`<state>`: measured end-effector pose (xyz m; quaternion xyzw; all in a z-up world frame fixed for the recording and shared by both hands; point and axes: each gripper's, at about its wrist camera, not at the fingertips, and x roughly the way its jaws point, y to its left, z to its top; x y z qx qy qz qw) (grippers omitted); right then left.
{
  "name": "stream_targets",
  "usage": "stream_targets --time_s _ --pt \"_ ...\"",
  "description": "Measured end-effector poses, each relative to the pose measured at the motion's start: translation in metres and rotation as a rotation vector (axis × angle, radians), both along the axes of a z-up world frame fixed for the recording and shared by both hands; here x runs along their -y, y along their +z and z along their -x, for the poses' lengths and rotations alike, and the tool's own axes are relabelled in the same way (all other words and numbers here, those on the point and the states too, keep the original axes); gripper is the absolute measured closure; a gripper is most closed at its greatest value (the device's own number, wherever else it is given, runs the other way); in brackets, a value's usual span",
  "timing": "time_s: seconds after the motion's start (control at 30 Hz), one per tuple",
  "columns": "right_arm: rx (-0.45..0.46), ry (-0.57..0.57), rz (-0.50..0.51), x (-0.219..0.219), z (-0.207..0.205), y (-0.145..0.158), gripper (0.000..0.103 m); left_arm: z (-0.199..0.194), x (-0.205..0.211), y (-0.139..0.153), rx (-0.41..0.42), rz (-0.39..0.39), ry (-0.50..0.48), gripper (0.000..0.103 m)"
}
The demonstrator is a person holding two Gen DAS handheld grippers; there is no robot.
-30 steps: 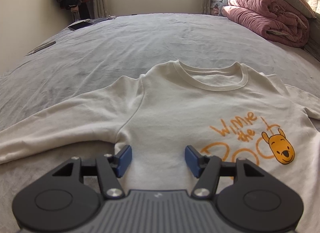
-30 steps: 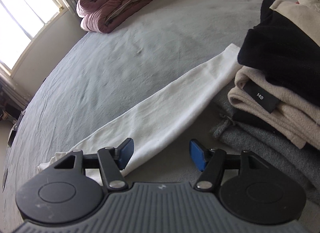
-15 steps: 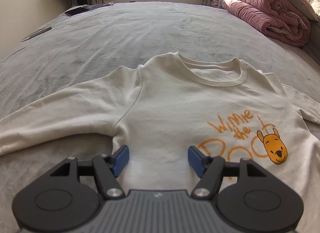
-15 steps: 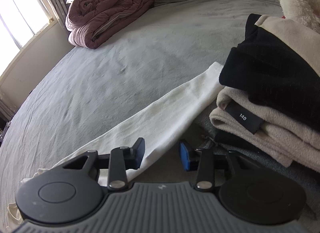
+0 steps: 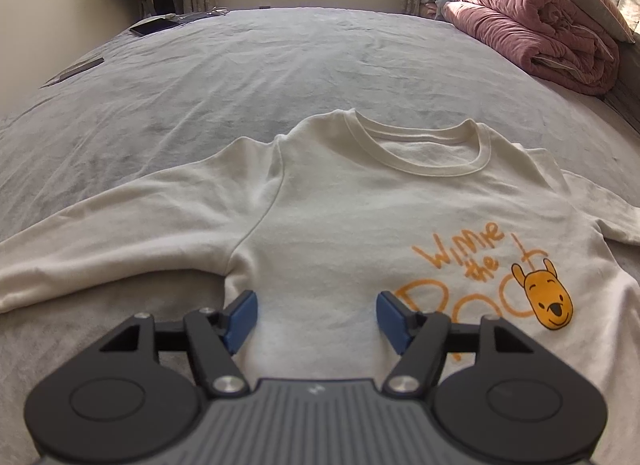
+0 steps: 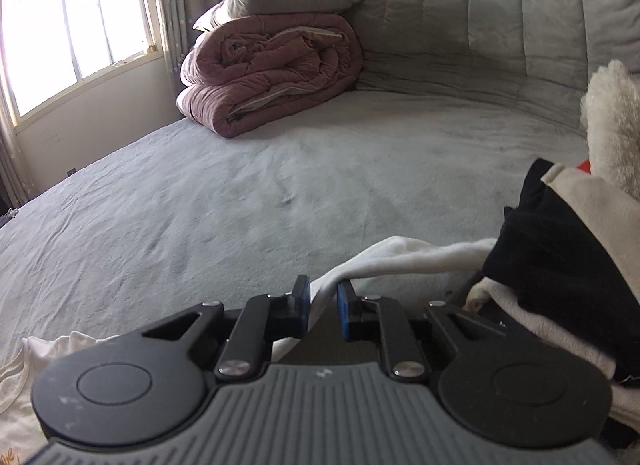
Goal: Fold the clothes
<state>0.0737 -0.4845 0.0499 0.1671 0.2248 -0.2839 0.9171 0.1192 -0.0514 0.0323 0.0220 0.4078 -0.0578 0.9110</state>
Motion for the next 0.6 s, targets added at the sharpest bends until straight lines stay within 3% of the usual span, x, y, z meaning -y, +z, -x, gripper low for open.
stream_targets --time_s 0.17,0.27,0.5,0.6 --pt "0.036 0.070 0.088 -0.014 -0.004 0.007 0.087 0.000 0.000 0.000 0.001 0.002 -0.005 0.034" --pt "0.026 0.027 0.034 -0.003 -0.003 0.006 0.087 0.000 -0.001 -0.001 0.001 0.004 -0.005 0.034" --pt "-0.014 -0.104 0.011 0.020 0.003 -0.001 0.093 0.001 0.000 -0.002 0.007 -0.003 -0.009 0.034" --pt "-0.063 -0.126 0.045 0.019 -0.002 -0.007 0.093 0.000 -0.002 -0.002 0.007 0.000 -0.011 0.033"
